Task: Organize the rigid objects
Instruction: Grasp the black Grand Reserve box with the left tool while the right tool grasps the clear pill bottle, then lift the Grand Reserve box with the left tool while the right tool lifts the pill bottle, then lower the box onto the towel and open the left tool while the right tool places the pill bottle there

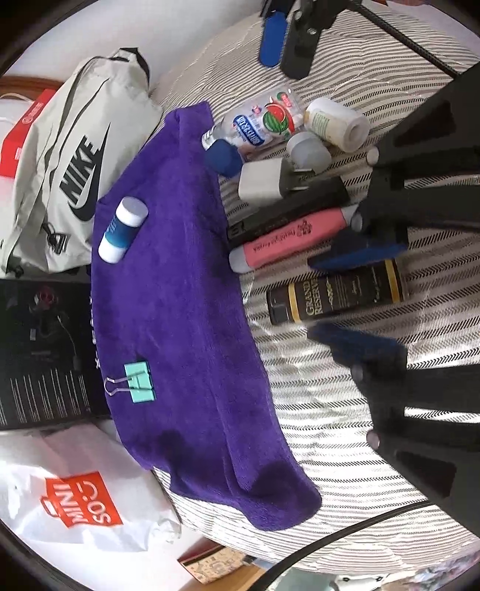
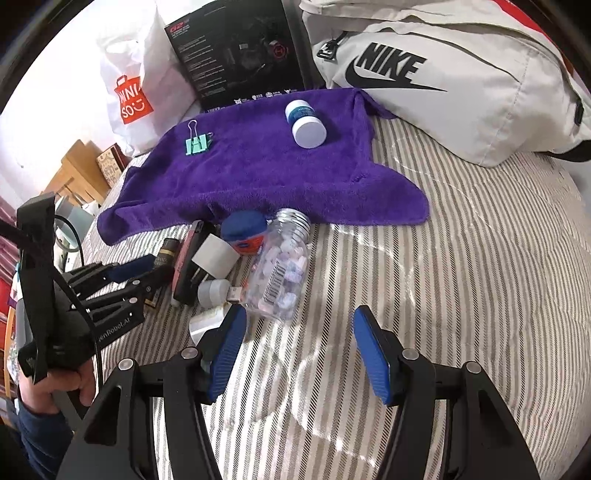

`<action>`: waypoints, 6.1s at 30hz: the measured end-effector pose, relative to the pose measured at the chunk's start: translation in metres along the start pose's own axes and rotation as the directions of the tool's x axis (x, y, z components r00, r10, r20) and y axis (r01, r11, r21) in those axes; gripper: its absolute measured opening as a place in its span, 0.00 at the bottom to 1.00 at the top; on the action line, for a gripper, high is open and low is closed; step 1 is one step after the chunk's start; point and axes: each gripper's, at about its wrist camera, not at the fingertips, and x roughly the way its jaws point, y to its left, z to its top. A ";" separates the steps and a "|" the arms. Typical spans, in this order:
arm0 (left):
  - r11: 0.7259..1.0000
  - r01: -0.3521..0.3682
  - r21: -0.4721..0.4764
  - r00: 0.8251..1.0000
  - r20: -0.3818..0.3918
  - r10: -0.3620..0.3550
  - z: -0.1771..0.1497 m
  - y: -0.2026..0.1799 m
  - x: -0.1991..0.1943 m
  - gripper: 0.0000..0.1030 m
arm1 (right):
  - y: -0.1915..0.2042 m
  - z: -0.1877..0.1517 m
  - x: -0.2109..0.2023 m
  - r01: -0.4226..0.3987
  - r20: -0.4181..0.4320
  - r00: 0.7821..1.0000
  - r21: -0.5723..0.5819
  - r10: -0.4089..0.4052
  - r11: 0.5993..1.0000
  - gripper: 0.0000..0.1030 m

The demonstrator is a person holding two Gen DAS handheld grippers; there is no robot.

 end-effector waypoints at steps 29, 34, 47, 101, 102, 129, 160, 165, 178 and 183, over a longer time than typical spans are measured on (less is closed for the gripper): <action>1.000 0.011 -0.006 1.000 0.008 -0.011 -0.001 0.000 0.000 0.25 | 0.004 0.024 0.045 0.109 -0.062 0.991 -0.178 -0.121 0.978 0.49; 1.000 0.004 -0.001 1.000 0.002 -0.004 0.000 -0.002 0.000 0.25 | 0.011 0.025 0.050 0.112 -0.062 0.989 -0.240 -0.131 0.964 0.49; 1.000 0.004 0.004 1.000 -0.004 -0.004 0.001 -0.002 0.001 0.25 | 0.020 0.030 0.052 0.067 -0.087 0.991 -0.321 -0.100 0.945 0.43; 0.999 -0.005 -0.041 1.000 -0.002 0.005 0.002 0.029 -0.020 0.23 | -0.001 0.007 0.021 -0.037 -0.111 0.994 -0.302 0.003 0.953 0.40; 0.999 0.000 -0.045 1.000 -0.002 0.000 0.002 0.030 -0.020 0.23 | 0.000 0.007 0.022 -0.033 -0.111 0.994 -0.301 -0.001 0.953 0.40; 0.997 0.028 -0.073 0.999 0.030 -0.026 0.010 0.041 -0.035 0.22 | 0.006 0.023 0.010 -0.017 -0.075 0.997 -0.334 -0.008 0.943 0.40; 0.996 0.042 -0.082 0.999 -0.031 -0.045 0.019 0.043 0.010 0.23 | 0.014 0.053 0.014 -0.058 -0.068 0.997 -0.318 0.038 0.946 0.40; 1.000 -0.005 -0.031 1.000 -0.030 0.004 0.018 0.034 0.013 0.23 | 0.015 0.053 0.014 -0.062 -0.067 0.997 -0.320 0.043 0.946 0.40; 0.997 0.042 -0.068 0.999 0.008 -0.042 0.022 0.048 -0.019 0.22 | 0.019 0.070 0.012 -0.074 -0.047 0.997 -0.319 0.062 0.945 0.40; 0.998 0.032 -0.062 0.999 0.031 -0.030 0.036 0.052 -0.034 0.22 | 0.021 0.082 0.017 -0.082 -0.044 0.996 -0.319 0.072 0.944 0.40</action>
